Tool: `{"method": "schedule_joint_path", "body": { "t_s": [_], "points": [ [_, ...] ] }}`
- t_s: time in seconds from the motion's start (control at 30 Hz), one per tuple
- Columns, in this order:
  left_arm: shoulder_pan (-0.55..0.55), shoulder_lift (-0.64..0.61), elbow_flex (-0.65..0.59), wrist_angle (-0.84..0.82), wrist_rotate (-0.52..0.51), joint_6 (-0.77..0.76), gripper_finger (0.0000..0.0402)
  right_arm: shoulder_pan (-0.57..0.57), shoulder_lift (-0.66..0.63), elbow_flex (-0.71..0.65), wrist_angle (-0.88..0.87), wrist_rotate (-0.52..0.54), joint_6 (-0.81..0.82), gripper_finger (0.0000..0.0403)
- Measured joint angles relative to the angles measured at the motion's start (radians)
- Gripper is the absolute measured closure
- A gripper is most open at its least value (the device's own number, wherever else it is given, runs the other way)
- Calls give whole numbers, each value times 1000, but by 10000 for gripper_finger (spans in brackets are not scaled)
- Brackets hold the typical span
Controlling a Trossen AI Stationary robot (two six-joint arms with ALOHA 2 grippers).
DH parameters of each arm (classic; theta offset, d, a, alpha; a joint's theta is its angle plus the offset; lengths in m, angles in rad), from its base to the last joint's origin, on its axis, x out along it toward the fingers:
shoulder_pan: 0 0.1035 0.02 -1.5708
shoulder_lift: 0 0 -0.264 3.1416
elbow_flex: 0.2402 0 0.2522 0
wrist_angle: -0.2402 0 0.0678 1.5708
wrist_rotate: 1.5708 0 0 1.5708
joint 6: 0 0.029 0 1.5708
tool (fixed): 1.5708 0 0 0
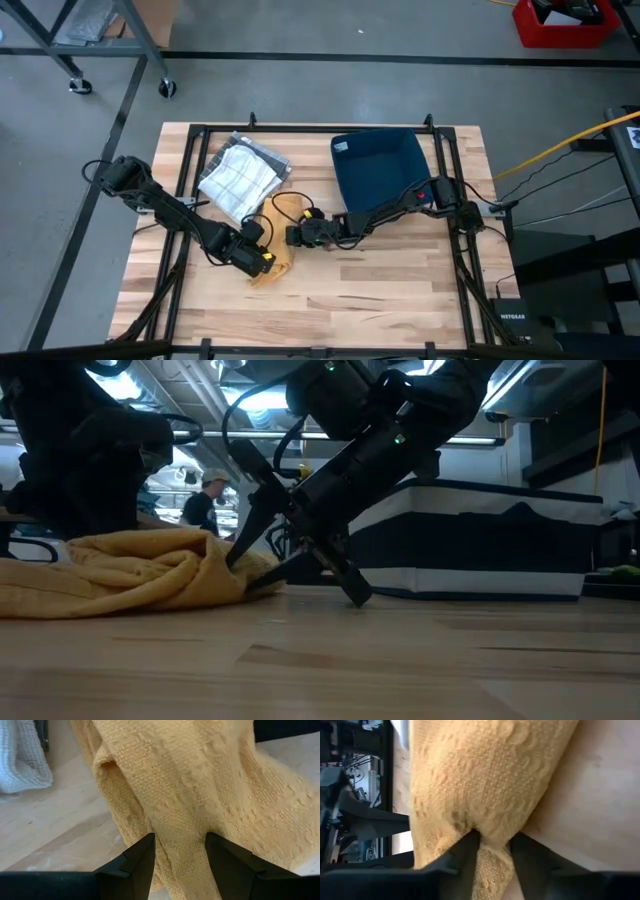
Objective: Fold towel
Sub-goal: Stack the yellow towel on top of the white towel
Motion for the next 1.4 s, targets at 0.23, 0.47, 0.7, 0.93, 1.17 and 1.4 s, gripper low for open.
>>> {"method": "schedule_joint_path", "body": {
  "t_s": [0.23, 0.47, 0.7, 0.93, 1.17, 1.4],
  "points": [
    [0, 0, 0, -11, 0, 3, 233, 0, 2, -1, 115, 59, -157, 385],
    [0, -4, 0, -11, -1, 35, 261, -2, 5, -3, 177, 89, -223, 375],
    [0, -62, 0, -52, -1, 35, 315, -2, 6, -5, 216, 93, -276, 389],
    [0, -127, 0, -176, -20, 52, 364, -2, 4, -5, 228, 79, -278, 395],
    [3, -152, 0, -228, -84, 8, 398, 0, 1, -5, 257, 26, -295, 388],
    [9, -152, 0, -291, -61, -50, 398, 5, 0, -4, 250, -20, -296, 390]
  ]
}}
